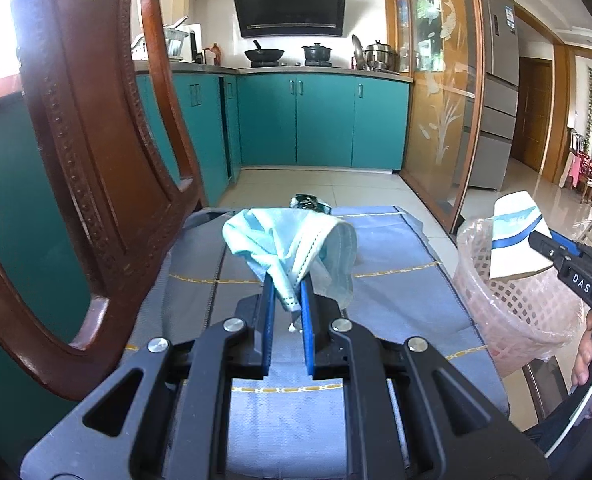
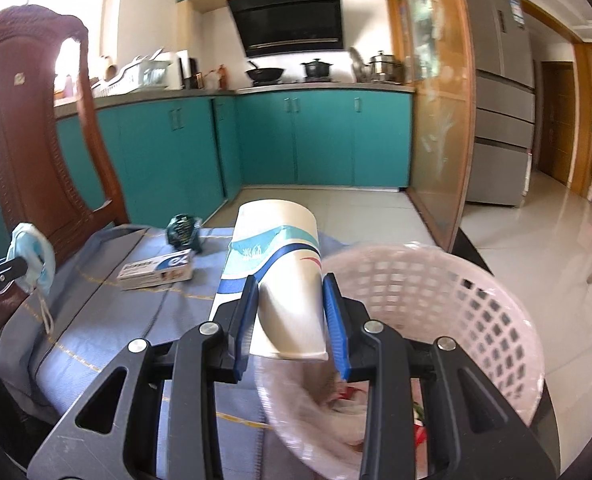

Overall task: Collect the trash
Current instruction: 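Open both grippers to drop the mask and cup into the basket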

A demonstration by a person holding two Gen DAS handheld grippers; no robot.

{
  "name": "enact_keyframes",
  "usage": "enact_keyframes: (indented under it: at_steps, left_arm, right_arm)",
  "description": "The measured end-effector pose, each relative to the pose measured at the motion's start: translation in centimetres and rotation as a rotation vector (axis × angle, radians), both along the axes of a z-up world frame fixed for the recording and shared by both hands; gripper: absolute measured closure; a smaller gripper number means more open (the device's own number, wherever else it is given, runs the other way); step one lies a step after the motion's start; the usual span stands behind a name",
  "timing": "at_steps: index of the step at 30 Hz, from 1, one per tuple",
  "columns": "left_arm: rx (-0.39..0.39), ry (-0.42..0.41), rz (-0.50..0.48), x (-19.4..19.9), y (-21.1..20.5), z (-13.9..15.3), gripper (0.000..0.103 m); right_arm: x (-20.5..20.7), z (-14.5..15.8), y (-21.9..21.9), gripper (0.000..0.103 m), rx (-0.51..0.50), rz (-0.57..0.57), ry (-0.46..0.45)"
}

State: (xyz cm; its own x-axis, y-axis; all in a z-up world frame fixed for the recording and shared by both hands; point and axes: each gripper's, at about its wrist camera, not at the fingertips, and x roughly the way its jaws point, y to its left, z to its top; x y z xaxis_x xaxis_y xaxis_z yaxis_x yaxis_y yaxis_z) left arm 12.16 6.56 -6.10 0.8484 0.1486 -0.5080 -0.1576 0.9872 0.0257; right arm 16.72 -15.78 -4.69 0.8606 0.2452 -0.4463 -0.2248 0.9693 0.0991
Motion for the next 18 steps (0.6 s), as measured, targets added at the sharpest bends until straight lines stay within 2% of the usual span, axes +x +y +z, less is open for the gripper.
enact_keyframes:
  at_steps: [3,11,15,18]
  left_arm:
    - [0.004,0.002,-0.020,0.2,-0.9,0.2,0.090]
    - [-0.001,-0.010,-0.101,1.6,-4.0,1.1,0.090]
    - [-0.068,-0.010,-0.197,3.3,-6.3,2.3,0.090]
    - [-0.055,-0.032,-0.267,4.4,-9.0,3.0,0.090]
  right_arm:
    - [-0.1,-0.1,-1.0,0.070,-0.003,-0.033,-0.006]
    - [-0.8,0.3,-3.7,0.070,-0.086,-0.168,-0.057]
    - [-1.1,0.2,-5.4,0.069,-0.105,-0.217,-0.065]
    - [-1.4,0.1,-6.5,0.069,-0.110,-0.251,-0.067]
